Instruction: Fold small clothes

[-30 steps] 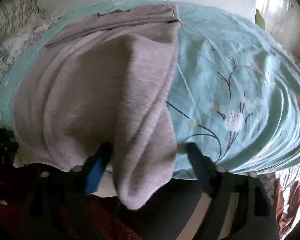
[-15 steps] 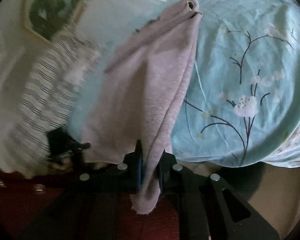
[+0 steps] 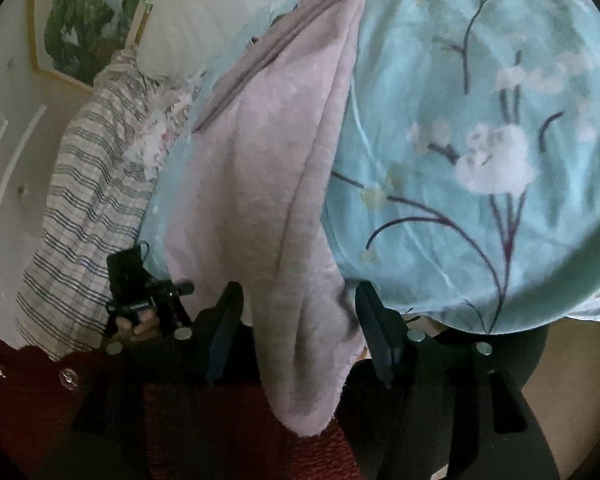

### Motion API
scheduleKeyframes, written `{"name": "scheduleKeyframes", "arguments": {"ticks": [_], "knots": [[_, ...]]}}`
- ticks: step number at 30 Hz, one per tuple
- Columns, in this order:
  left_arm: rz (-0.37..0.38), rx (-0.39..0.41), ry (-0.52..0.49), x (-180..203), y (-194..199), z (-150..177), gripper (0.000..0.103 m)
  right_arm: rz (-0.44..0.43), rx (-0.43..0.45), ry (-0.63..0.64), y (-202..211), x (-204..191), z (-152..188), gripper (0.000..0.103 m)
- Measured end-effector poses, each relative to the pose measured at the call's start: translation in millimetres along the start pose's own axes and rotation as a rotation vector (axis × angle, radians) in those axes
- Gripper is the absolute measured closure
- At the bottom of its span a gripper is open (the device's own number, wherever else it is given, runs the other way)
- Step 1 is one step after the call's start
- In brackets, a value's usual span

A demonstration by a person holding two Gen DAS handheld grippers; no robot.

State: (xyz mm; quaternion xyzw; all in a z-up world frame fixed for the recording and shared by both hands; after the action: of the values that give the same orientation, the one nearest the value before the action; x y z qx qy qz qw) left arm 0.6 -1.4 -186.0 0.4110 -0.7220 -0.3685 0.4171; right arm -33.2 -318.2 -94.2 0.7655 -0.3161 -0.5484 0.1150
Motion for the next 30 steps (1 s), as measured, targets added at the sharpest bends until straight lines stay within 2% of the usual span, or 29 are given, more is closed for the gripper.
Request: {"name": "scheduleKeyframes", "arguments": {"ticks": [1,2,3,4,8,9,11,14,16,20,24,26,30], "knots": [[-0.011,0.001,-0.018,3.4,-0.9,-0.8,0.085,0.018,-0.021,0.003,-3.7,2.5,2.0,0.049],[-0.03,0.008,-0.042,5.5,-1.5,-1.0,0.089,0.034,-0.05,0.008,-7.7,4.4,4.7,0.068],[-0.043,0.014,-0.064,7.6,1.0,0.2,0.101,0.036,-0.066,0.011,-9.9,3.9,4.7,0.088],[-0.055,0.023,-0.079,10.3,3.8,1.0,0.099,0.013,-0.073,0.009,-10.4,1.1,5.8,0.09],[-0.043,0.101,-0.07,21.1,44.0,-4.5,0.1,-0.165,-0.033,0.064,8.4,-31.3,4.3,0.092],[-0.035,0.132,-0.06,23.3,58.9,-7.0,0.1,-0.243,-0.016,0.094,17.1,-48.5,2.7,0.092],[0.006,0.227,-0.026,27.0,100.2,-16.1,0.1,-0.337,0.008,0.14,28.6,-72.9,-1.4,0.092],[0.033,0.359,0.016,28.9,149.7,-31.4,0.1,-0.416,0.046,0.179,40.2,-94.1,-15.1,0.092],[0.044,0.419,0.051,27.0,168.7,-41.2,0.1,-0.448,0.077,0.194,46.1,-101.9,-29.4,0.092],[0.043,0.493,0.086,17.3,189.3,-61.9,0.1,-0.448,0.125,0.228,53.5,-110.4,-61.4,0.092],[0.028,0.541,0.115,8.2,192.7,-92.6,0.1,-0.404,0.194,0.248,63.7,-102.5,-106.2,0.092],[0.017,0.564,0.14,0.5,190.6,-117.0,0.1,-0.367,0.224,0.255,65.2,-96.0,-135.6,0.092],[-0.062,0.605,0.209,-26.4,175.7,-175.9,0.1,-0.267,0.257,0.272,45.7,-94.5,-199.1,0.092]]}}
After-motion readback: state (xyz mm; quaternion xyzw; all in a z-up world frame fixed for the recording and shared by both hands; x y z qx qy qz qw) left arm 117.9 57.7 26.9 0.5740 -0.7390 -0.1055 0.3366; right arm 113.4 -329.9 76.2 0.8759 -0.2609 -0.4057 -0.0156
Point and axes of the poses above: each gripper's, at about its wrist camera, not at the fingertips, and y roughly against the way its jaws point, x to its right, z to its underside, the point moved 7 cm from there along -y, roughly the way its jaws point, and after that the axes turned 14 degrees about -z, right-handed, at the moved point
